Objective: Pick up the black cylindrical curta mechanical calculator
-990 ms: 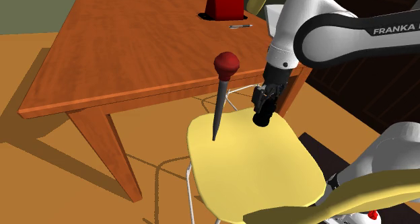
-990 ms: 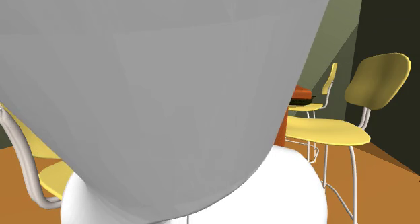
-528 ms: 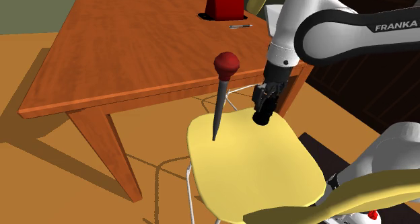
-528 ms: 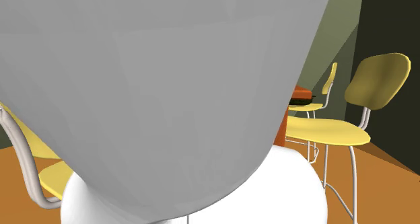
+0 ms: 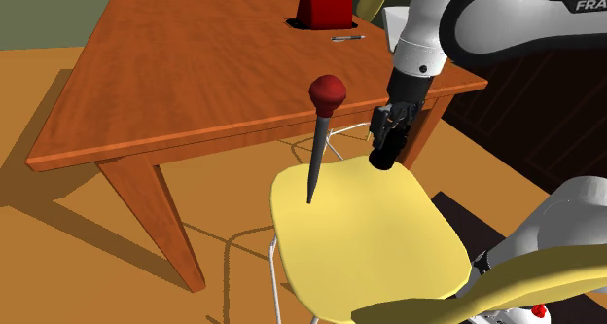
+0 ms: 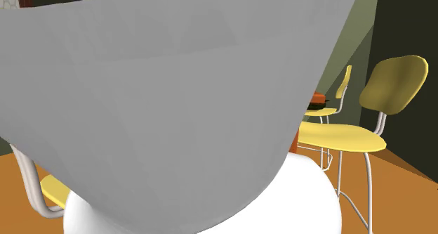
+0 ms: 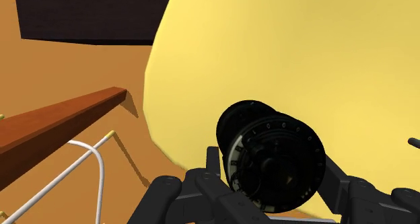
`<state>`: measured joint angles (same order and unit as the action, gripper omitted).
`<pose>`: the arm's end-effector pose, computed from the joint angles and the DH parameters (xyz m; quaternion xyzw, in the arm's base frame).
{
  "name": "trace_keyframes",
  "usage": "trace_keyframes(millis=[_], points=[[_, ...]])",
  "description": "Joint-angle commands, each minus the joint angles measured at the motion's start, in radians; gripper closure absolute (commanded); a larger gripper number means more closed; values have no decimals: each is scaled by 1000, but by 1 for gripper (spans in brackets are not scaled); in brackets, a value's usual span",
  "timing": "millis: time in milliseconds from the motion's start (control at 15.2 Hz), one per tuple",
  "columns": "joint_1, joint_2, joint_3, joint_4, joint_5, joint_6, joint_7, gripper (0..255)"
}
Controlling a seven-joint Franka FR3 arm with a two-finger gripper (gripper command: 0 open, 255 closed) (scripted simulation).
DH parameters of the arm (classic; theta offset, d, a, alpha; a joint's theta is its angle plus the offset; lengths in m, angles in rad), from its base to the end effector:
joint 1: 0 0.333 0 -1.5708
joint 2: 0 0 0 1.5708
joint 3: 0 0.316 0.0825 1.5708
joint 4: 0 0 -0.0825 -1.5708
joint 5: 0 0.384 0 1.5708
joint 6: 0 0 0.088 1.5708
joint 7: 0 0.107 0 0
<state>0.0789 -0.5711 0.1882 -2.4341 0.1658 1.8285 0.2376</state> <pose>0.3583 0.1179 0.4977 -0.9991 0.0238 0.0263 0.0235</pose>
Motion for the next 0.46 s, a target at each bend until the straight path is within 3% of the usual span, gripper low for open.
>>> trace_keyframes(millis=[0,396], points=[[-1,-1,-3,27,-3,-28,1,255],[-3,-3,-8,81,-7,-84,5,255]])
